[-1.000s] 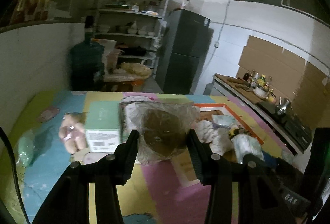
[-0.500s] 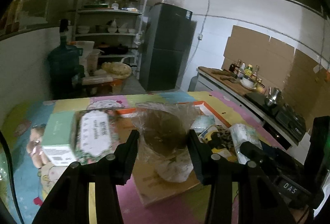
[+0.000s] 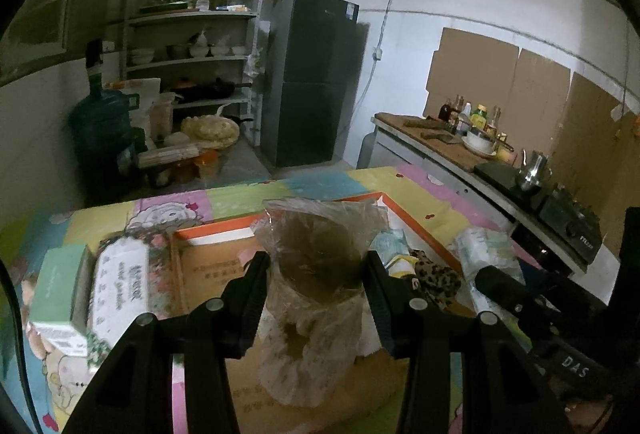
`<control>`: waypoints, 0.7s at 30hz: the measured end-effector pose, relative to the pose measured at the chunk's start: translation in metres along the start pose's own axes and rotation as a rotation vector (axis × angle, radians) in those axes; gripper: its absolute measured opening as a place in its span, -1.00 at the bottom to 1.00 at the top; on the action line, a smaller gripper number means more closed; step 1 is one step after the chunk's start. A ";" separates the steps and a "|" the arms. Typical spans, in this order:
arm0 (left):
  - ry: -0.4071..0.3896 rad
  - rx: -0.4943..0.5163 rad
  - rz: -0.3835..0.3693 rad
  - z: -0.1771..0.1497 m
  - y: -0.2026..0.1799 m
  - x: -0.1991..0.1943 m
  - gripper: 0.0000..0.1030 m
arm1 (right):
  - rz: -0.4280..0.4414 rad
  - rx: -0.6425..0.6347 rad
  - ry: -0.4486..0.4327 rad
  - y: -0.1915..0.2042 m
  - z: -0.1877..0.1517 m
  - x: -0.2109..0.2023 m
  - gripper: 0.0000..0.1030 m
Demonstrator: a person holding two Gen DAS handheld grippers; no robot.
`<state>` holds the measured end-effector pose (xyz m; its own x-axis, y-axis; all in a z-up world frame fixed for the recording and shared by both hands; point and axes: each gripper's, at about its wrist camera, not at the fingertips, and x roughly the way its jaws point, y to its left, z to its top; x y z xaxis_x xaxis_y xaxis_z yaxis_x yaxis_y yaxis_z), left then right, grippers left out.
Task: Organize soft objects
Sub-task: 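Carry the brown bag and green-printed pack with both tools over the box, then open both tools to drop the brown bag and green-printed pack into the box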
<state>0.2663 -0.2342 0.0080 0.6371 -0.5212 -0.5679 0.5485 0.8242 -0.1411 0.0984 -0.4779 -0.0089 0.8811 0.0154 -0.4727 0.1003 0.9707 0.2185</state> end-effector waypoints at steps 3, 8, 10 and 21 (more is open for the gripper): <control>0.010 0.005 0.005 0.003 -0.002 0.011 -0.08 | -0.005 -0.004 0.009 -0.006 0.002 0.005 0.03; 0.020 0.013 0.017 0.010 -0.005 0.027 -0.08 | -0.006 -0.006 0.021 -0.013 0.002 0.014 0.03; 0.028 0.016 0.020 0.011 -0.006 0.033 -0.08 | -0.006 -0.007 0.026 -0.015 0.002 0.018 0.03; 0.079 0.013 0.009 0.017 -0.011 0.065 -0.08 | -0.018 -0.016 0.073 -0.020 0.003 0.039 0.03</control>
<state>0.3113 -0.2806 -0.0138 0.5976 -0.4939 -0.6317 0.5501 0.8257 -0.1251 0.1319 -0.4974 -0.0285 0.8431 0.0143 -0.5376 0.1082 0.9747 0.1955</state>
